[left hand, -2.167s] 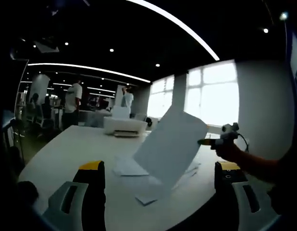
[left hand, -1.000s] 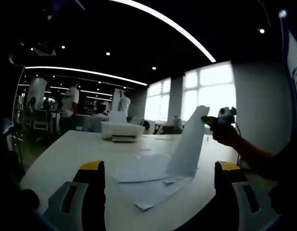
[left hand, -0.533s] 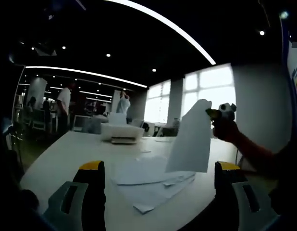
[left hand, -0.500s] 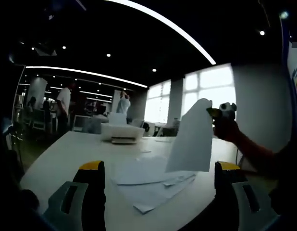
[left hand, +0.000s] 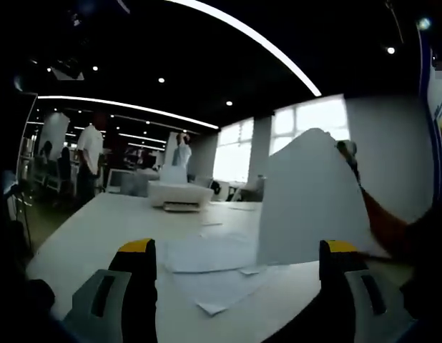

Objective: Organize the stack of printing papers by aligning and flattening the scattered papers on the table

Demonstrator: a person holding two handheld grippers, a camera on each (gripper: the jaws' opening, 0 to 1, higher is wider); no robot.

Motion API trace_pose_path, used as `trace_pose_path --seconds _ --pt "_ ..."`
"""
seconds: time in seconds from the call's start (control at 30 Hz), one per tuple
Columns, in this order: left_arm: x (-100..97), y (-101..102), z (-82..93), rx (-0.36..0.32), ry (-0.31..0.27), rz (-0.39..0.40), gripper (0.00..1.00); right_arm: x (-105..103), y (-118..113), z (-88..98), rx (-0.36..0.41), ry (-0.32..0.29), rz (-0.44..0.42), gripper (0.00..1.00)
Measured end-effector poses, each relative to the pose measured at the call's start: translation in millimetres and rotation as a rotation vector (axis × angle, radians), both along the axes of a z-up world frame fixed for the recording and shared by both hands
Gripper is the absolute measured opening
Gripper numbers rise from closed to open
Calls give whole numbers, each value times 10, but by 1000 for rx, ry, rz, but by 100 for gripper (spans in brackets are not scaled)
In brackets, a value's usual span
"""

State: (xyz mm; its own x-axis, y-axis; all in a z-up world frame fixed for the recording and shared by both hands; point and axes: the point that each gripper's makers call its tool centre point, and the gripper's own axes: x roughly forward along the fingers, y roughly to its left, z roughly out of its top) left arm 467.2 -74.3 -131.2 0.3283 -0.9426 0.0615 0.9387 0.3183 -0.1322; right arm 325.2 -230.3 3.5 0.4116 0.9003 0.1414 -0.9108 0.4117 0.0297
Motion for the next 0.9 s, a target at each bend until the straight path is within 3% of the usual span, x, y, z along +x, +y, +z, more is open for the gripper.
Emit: trace_pose_path --seconds 0.07,0.33,0.63,0.77,0.9 --pt "-7 -13 -8 -6 9 -10 97 -81 115 -56 -51 -5 42 0" --pt "-27 -80 -38 -13 31 -42 96 -213 225 -60 -115 -18 98 0" --pt "-48 -158 28 -44 33 -78 96 -332 448 -12 -273 -4 174 0" --pt "-78 -189 69 -76 60 -103 96 -320 312 -5 -401 25 166 0" --pt "-107 -213 52 -77 44 -126 95 -289 189 36 -457 23 122 0"
